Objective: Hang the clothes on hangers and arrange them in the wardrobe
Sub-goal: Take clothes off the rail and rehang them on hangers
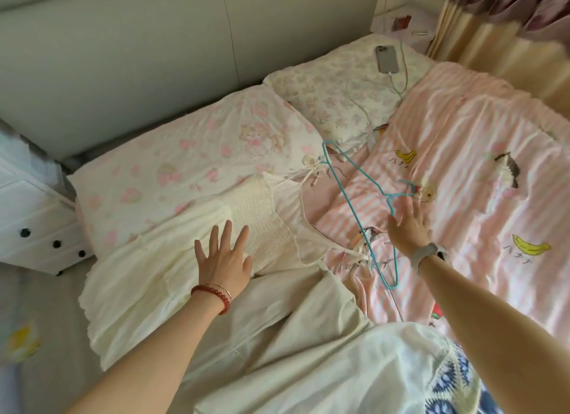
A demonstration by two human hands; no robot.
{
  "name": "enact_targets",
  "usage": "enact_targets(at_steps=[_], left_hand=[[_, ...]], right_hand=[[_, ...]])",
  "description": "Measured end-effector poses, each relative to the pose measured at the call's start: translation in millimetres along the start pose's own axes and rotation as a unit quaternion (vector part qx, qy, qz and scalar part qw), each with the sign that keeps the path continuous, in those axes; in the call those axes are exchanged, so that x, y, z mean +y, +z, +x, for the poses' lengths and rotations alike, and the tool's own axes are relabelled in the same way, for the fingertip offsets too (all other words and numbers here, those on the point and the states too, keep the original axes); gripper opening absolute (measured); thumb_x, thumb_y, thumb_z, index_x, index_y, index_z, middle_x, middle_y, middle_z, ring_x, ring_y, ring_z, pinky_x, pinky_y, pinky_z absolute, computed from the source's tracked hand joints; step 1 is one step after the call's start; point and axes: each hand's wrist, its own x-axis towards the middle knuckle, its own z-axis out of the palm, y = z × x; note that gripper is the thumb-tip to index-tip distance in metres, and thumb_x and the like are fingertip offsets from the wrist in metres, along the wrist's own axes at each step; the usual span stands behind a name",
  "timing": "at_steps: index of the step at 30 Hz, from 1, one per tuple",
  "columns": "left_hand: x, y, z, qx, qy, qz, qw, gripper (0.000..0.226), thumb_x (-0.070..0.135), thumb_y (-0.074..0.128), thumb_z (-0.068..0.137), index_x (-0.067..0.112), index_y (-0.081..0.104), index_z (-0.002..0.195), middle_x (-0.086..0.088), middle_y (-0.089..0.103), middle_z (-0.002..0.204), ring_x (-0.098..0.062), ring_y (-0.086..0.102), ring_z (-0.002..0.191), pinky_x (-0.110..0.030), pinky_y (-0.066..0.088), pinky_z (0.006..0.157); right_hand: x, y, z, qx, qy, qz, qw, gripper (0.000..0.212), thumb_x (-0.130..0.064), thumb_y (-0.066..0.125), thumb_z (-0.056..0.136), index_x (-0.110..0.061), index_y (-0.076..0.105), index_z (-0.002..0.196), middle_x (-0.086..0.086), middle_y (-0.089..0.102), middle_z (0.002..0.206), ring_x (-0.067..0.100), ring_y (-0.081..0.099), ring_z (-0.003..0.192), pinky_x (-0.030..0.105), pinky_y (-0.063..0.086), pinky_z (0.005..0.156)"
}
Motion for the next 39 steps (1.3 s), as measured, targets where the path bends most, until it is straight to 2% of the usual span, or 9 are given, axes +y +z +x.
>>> enact_targets(at_steps=[3, 8, 13, 18, 24, 27, 29, 33, 39], left_hand=[[0.9, -15.0, -12.4, 0.030, -0.001, 0.003, 1.000, 0.059, 0.037, 0.033, 0.094, 0.030, 0.006, 0.146, -0.003, -0.001, 0.156, -0.024, -0.003, 0.142, -0.053, 0.004, 0.111], [-19.2, -46.0, -58.8, 0.113, -0.013, -0.017, 0.993, 0.055, 0.032, 0.038, 0.093, 0.025, 0.019, 0.145, -0.004, 0.014, 0.154, -0.022, 0.007, 0.142, -0.046, 0.007, 0.111], [-58.3, -51.2, -168.0, 0.134, -0.103, -0.095, 0.981, 0.049, 0.030, 0.040, 0.093, 0.023, 0.031, 0.141, -0.001, 0.028, 0.150, -0.019, 0.017, 0.140, -0.047, 0.008, 0.110], [-104.1, -21.2, -342.1, 0.140, -0.176, -0.123, 0.967, 0.042, 0.020, 0.054, 0.088, 0.012, 0.051, 0.129, -0.011, 0.050, 0.134, -0.026, 0.048, 0.123, -0.046, 0.036, 0.098], [-133.2, 31.4, -575.3, 0.182, -0.262, -0.141, 0.937, 0.029, 0.012, 0.068, 0.071, 0.009, 0.069, 0.100, -0.007, 0.068, 0.096, -0.023, 0.067, 0.087, -0.033, 0.051, 0.075], [-144.8, 46.6, -687.5, 0.217, -0.329, -0.137, 0.909, 0.030, 0.018, 0.048, 0.076, 0.009, 0.071, 0.094, -0.005, 0.070, 0.091, -0.019, 0.068, 0.083, -0.029, 0.048, 0.075], [-153.2, 49.1, -756.4, 0.214, -0.416, -0.141, 0.872, 0.026, 0.013, 0.056, 0.080, 0.008, 0.068, 0.103, -0.009, 0.069, 0.103, -0.021, 0.065, 0.097, -0.035, 0.049, 0.084], [-168.7, 44.6, -887.7, 0.256, -0.545, -0.083, 0.794, 0.033, 0.001, 0.077, 0.064, 0.002, 0.069, 0.095, -0.016, 0.069, 0.097, -0.030, 0.067, 0.091, -0.046, 0.053, 0.074], [-196.8, 27.6, -1055.8, 0.321, -0.693, -0.013, 0.646, 0.028, 0.006, 0.059, 0.082, 0.000, 0.063, 0.110, -0.017, 0.062, 0.115, -0.031, 0.058, 0.108, -0.044, 0.045, 0.087]], right_hand=[[-20.7, 6.4, -29.4, -0.012, -0.057, -0.011, 0.998, 0.057, -0.027, 0.039, 0.096, -0.017, 0.014, 0.146, 0.009, 0.010, 0.155, 0.027, 0.003, 0.142, 0.045, 0.007, 0.115], [-66.8, 19.1, -117.0, 0.000, -0.166, 0.029, 0.986, 0.048, -0.020, 0.042, 0.094, -0.014, 0.033, 0.141, 0.011, 0.027, 0.150, 0.029, 0.015, 0.141, 0.045, 0.013, 0.114], [-101.0, 32.2, -239.7, -0.031, -0.267, 0.073, 0.961, 0.036, -0.013, 0.048, 0.091, -0.010, 0.052, 0.127, 0.011, 0.046, 0.139, 0.029, 0.030, 0.135, 0.044, 0.021, 0.111], [-104.5, 66.1, -398.1, -0.129, -0.396, 0.047, 0.908, 0.035, -0.014, 0.046, 0.091, -0.013, 0.053, 0.126, 0.005, 0.052, 0.133, 0.025, 0.036, 0.131, 0.044, 0.025, 0.110], [-78.8, 111.4, -591.8, -0.255, -0.552, -0.054, 0.792, 0.036, -0.023, 0.036, 0.095, -0.024, 0.047, 0.129, -0.004, 0.048, 0.134, 0.014, 0.037, 0.127, 0.028, 0.027, 0.105], [-65.3, 124.8, -691.3, -0.311, -0.636, -0.078, 0.702, 0.038, -0.027, 0.036, 0.095, -0.026, 0.045, 0.131, -0.004, 0.047, 0.135, 0.016, 0.037, 0.126, 0.027, 0.027, 0.104], [-61.9, 130.9, -754.7, -0.340, -0.679, -0.079, 0.645, 0.039, -0.028, 0.037, 0.095, -0.027, 0.044, 0.133, -0.005, 0.043, 0.138, 0.015, 0.034, 0.129, 0.026, 0.024, 0.105], [-67.4, 139.2, -872.5, -0.353, -0.757, -0.064, 0.546, 0.039, -0.027, 0.037, 0.096, -0.025, 0.042, 0.135, -0.006, 0.043, 0.139, 0.010, 0.032, 0.131, 0.023, 0.021, 0.105], [-88.7, 134.9, -1035.5, -0.377, -0.827, -0.012, 0.416, 0.035, -0.020, 0.041, 0.094, -0.018, 0.050, 0.128, -0.001, 0.053, 0.132, 0.017, 0.042, 0.125, 0.026, 0.027, 0.105]])
